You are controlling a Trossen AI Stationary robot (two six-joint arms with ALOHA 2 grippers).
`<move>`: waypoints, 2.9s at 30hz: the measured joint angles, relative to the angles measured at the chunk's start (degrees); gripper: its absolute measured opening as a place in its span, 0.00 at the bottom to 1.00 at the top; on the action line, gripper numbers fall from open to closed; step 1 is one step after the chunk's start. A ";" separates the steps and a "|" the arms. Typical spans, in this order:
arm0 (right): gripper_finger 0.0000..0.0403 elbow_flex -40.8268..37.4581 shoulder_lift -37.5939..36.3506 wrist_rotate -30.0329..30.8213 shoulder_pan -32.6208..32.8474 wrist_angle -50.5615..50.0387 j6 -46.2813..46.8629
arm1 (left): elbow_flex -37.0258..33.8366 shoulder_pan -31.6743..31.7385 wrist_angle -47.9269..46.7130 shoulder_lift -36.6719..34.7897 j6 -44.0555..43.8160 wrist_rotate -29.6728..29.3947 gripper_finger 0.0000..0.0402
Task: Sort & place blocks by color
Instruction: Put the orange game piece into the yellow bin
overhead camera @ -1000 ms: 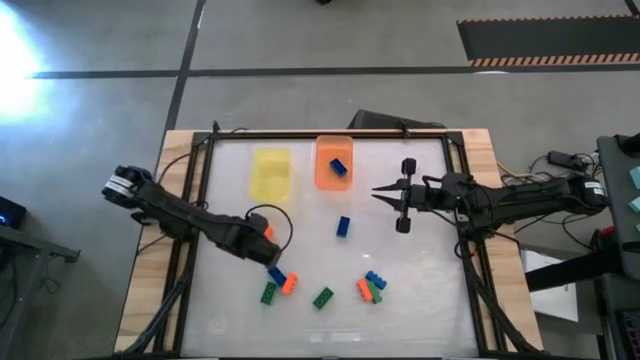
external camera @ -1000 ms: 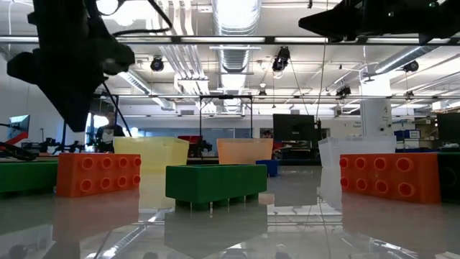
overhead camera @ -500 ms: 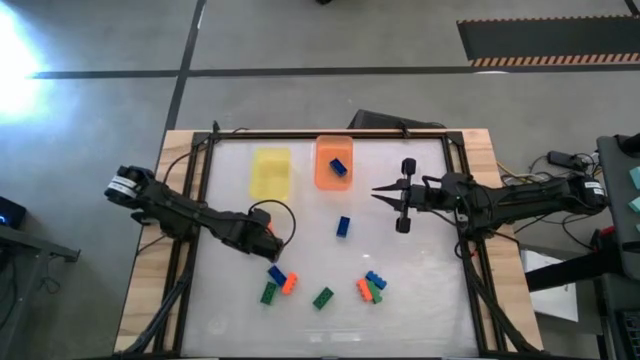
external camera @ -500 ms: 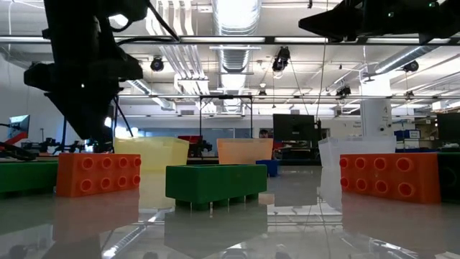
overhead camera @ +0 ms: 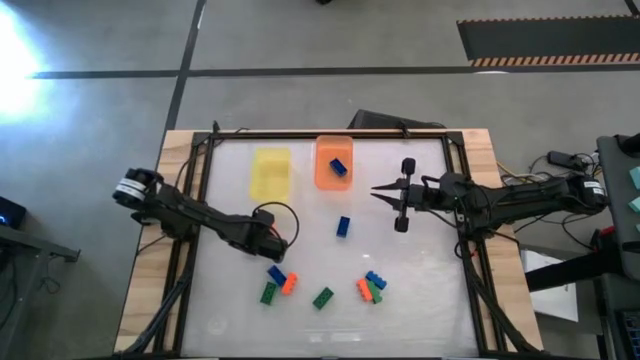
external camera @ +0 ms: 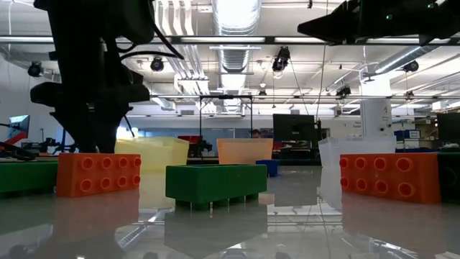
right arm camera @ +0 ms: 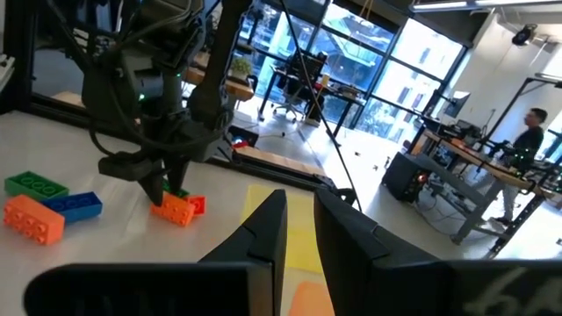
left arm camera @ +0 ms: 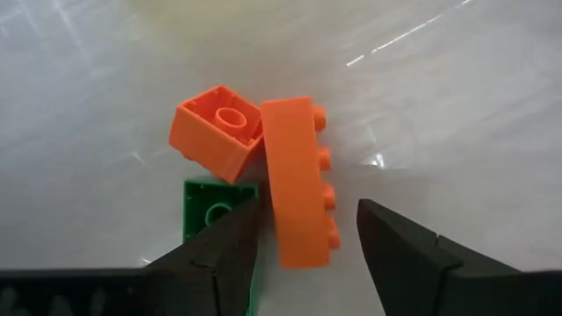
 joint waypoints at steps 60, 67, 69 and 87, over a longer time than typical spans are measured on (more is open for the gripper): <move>0.13 -0.02 0.02 1.01 0.00 -1.68 -0.49 | 11.63 16.21 3.58 -9.58 40.21 -2.94 0.14; 0.13 0.00 0.02 3.67 0.00 -2.50 -0.51 | 10.64 30.46 1.65 -11.03 51.49 -1.52 0.14; 0.13 0.02 0.02 4.11 0.00 -2.62 -0.72 | 10.18 34.26 1.61 -10.72 53.71 -1.37 0.14; 0.13 0.11 0.02 4.77 0.00 -3.12 -0.94 | 8.81 44.30 4.88 -0.89 59.56 -1.54 0.22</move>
